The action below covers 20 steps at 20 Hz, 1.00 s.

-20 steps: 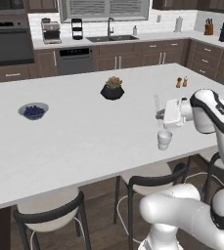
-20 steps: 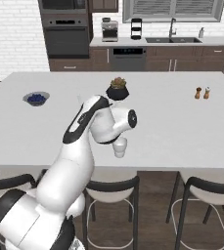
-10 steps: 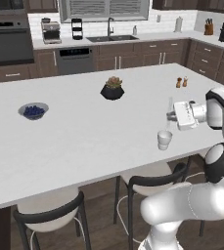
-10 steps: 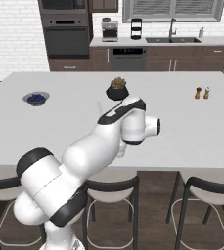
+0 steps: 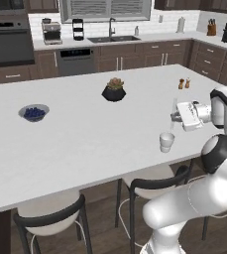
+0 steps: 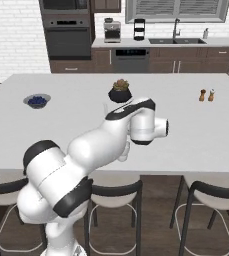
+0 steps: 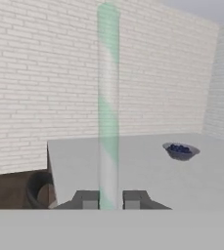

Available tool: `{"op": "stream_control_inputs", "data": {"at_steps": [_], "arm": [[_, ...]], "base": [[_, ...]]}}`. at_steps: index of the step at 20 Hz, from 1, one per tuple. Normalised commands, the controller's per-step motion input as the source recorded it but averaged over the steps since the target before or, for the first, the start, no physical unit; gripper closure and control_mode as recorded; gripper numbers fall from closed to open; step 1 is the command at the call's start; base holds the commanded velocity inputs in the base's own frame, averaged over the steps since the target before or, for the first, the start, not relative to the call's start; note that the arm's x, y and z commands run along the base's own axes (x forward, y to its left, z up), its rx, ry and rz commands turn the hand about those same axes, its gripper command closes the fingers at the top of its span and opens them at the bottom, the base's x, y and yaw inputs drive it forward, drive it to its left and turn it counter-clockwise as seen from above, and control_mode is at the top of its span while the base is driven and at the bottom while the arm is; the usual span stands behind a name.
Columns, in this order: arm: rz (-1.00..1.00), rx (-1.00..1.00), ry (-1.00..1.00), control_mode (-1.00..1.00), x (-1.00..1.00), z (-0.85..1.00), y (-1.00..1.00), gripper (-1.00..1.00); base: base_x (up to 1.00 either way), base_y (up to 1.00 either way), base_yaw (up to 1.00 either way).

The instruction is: Take a straw from the drawer in front and place it inside the glass cup on the dining counter.

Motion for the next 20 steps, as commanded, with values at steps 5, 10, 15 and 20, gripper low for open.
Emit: {"op": "stream_control_inputs", "data": {"at_steps": [5, 10, 15, 20], "arm": [[0.0, 0.01, -0.04, -1.0, 0.01, -0.17, 0.0, 1.0], [0.0, 0.0, 0.0, -1.0, 0.0, -0.11, 0.0, 1.0], [0.0, 0.0, -0.01, -1.0, 0.0, -0.18, 0.0, 1.0], [0.0, 0.0, -0.07, -1.0, 0.0, -0.25, 0.0, 1.0]], "base": [[0.0, 0.0, 0.0], [0.0, 0.0, 0.0], [0.0, 0.0, 0.0], [0.0, 0.0, 0.0]]}}
